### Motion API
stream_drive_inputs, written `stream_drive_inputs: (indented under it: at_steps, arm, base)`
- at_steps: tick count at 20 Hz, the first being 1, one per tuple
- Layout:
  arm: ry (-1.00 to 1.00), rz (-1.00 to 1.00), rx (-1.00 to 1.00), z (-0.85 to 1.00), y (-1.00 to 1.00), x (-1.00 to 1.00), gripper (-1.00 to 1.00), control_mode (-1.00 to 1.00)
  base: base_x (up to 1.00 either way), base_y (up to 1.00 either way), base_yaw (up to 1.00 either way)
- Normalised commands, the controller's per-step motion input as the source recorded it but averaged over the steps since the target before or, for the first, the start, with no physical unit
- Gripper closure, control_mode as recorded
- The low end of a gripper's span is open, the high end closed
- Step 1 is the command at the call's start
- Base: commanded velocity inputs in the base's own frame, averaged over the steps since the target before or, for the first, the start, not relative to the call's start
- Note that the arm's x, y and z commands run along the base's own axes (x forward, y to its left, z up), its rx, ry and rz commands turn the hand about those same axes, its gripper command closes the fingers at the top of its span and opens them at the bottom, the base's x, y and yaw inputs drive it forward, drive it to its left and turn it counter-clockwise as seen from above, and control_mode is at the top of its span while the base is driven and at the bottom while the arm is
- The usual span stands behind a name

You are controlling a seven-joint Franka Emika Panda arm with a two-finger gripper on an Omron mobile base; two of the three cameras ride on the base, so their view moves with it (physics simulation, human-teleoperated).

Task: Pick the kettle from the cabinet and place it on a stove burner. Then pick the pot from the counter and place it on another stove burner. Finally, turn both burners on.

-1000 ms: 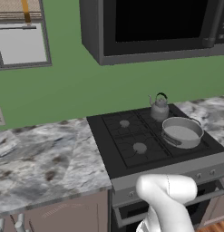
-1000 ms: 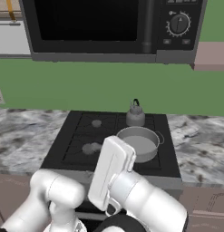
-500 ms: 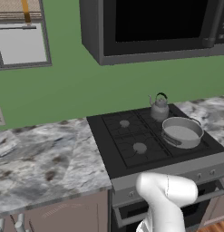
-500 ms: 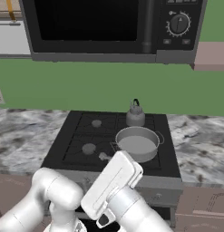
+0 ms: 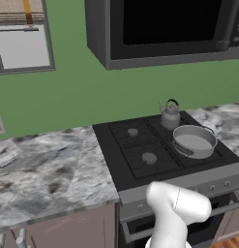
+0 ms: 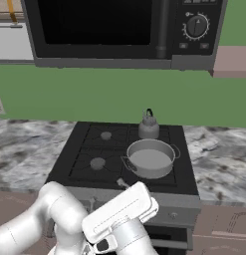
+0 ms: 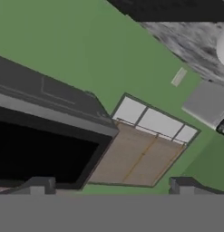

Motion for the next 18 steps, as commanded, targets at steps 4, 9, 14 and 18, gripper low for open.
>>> stream_drive_inputs:
  at_steps: [4,9,14,18]
  arm:
    - [0.19,-0.04,0.19,-0.36,-0.08,0.13,-1.0,-1.0]
    - [0.04,-0.04,0.11,-0.34,-0.06,0.0,-1.0,-1.0]
    - [0.06,-0.03,0.01,-0.27,-0.07,0.01,-1.0,-1.0]
    - [0.08,-0.05,0.0,-0.42,-0.08,0.15,-1.0,-1.0]
  base:
    - [0.0,0.0,0.0]
    - [0.0,0.0,0.0]
    - [0.0,0.0,0.0]
    - [0.0,0.0,0.0]
